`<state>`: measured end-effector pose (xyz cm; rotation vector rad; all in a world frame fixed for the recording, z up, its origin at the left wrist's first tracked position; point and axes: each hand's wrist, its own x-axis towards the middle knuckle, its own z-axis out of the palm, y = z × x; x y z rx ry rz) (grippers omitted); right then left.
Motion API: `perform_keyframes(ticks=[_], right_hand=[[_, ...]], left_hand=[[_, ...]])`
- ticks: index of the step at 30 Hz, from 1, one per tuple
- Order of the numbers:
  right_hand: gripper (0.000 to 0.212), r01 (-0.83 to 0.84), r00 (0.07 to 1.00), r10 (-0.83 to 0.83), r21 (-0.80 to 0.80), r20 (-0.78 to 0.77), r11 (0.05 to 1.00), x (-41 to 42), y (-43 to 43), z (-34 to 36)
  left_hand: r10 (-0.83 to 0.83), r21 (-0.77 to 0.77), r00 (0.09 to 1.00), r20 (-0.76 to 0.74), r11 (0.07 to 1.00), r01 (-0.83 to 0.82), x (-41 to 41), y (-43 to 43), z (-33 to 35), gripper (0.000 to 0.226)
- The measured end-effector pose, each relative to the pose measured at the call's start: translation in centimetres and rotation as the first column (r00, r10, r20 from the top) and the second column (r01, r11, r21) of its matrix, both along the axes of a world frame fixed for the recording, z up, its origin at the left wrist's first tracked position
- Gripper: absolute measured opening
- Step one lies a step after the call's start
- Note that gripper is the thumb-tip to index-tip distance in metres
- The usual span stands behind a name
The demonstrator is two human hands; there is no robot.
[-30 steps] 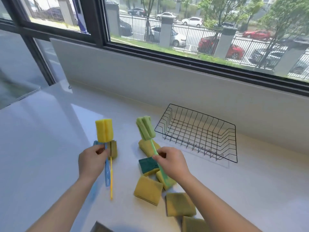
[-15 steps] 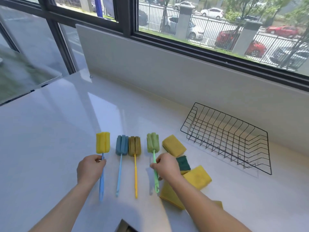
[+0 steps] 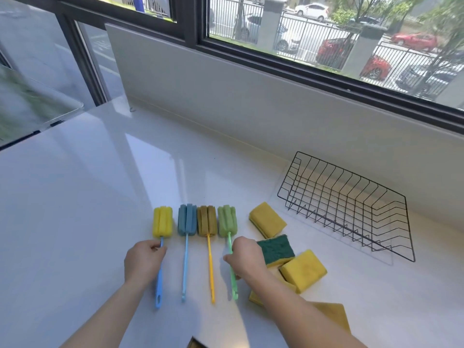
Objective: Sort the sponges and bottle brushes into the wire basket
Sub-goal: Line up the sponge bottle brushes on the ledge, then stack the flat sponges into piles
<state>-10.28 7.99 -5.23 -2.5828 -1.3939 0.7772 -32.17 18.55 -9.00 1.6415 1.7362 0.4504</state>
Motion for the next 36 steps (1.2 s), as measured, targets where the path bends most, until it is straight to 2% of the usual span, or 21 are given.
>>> perform_keyframes(ticks=[5, 8, 9, 11, 13, 17, 20, 23, 26, 29, 32, 34, 36], right_hand=[[0.047, -0.008, 1.0, 0.008, 0.002, -0.012, 1.0, -0.3, 0.1, -0.3], [0.023, 0.018, 0.997, -0.015, 0.039, -0.075, 0.999, -0.3, -0.3, 0.1], [0.022, 0.036, 0.996, -0.031, 0.062, -0.083, 0.997, -0.2, -0.5, 0.4], [0.027, 0.052, 0.996, -0.043, 0.108, -0.084, 0.993, 0.3, -1.1, 0.8], [0.029, 0.077, 0.99, -0.058, 0.152, -0.127, 0.985, 0.7, -2.0, 1.6], [0.025, 0.177, 0.957, -0.108, 0.243, -0.27, 0.954, 1.9, -5.0, 3.5], [0.017, 0.246, 0.937, -0.147, 0.302, -0.316, 0.921, 3.9, -9.1, 4.7], [0.009, 0.326, 0.926, -0.222, 0.351, -0.305, 0.878, 6.9, -14.5, 5.3], [0.009, 0.437, 0.895, -0.343, 0.404, -0.287, 0.803, 10.2, -20.1, 5.3], [0.011, 0.467, 0.884, -0.401, 0.387, -0.242, 0.795, 12.4, -24.9, 4.7], [0.018, 0.362, 0.931, -0.33, 0.27, -0.157, 0.892, 13.0, -28.4, 3.6], [0.032, 0.243, 0.965, -0.22, 0.176, -0.14, 0.954, 12.9, -30.1, 3.1], [0.057, 0.119, 0.986, -0.107, 0.092, -0.131, 0.989, 12.7, -31.4, 2.6]], left_hand=[[-0.041, 0.011, 0.999, -0.013, 0.999, 0.041, 0.3, 0.2, -0.3, 0.02], [-0.019, 0.006, 0.999, -0.028, 1.0, 0.019, 0.4, 0.1, -0.2, 0.015], [-0.012, 0.016, 0.999, -0.033, 1.0, 0.012, 0.5, 0.0, -0.1, 0.016], [-0.005, 0.043, 0.999, -0.046, 0.999, 0.007, 0.7, -0.2, 0.0, 0.037], [0.015, 0.076, 0.999, -0.041, 0.997, -0.012, 0.8, -0.4, 0.4, 0.042], [0.05, 0.117, 0.996, -0.08, 0.992, -0.04, 1.5, -1.4, 1.4, 0.039], [0.059, 0.196, 0.994, -0.094, 0.98, -0.04, 2.2, -2.9, 2.3, 0.028], [-0.012, 0.253, 0.998, -0.069, 0.967, 0.03, 4.1, -5.2, 3.2, 0.018], [-0.239, 0.256, 0.971, -0.006, 0.938, 0.232, 7.4, -9.1, 4.3, 0.02], [-0.553, 0.303, 0.831, -0.056, 0.784, 0.542, 11.2, -13.5, 5.1, 0.028], [-0.769, 0.327, 0.614, -0.179, 0.542, 0.774, 14.4, -17.1, 5.0, 0.033], [-0.846, 0.333, 0.49, -0.21, 0.41, 0.849, 16.2, -19.4, 4.7, 0.034], [-0.892, 0.298, 0.369, -0.26, 0.289, 0.91, 18.1, -21.4, 4.1, 0.04]])
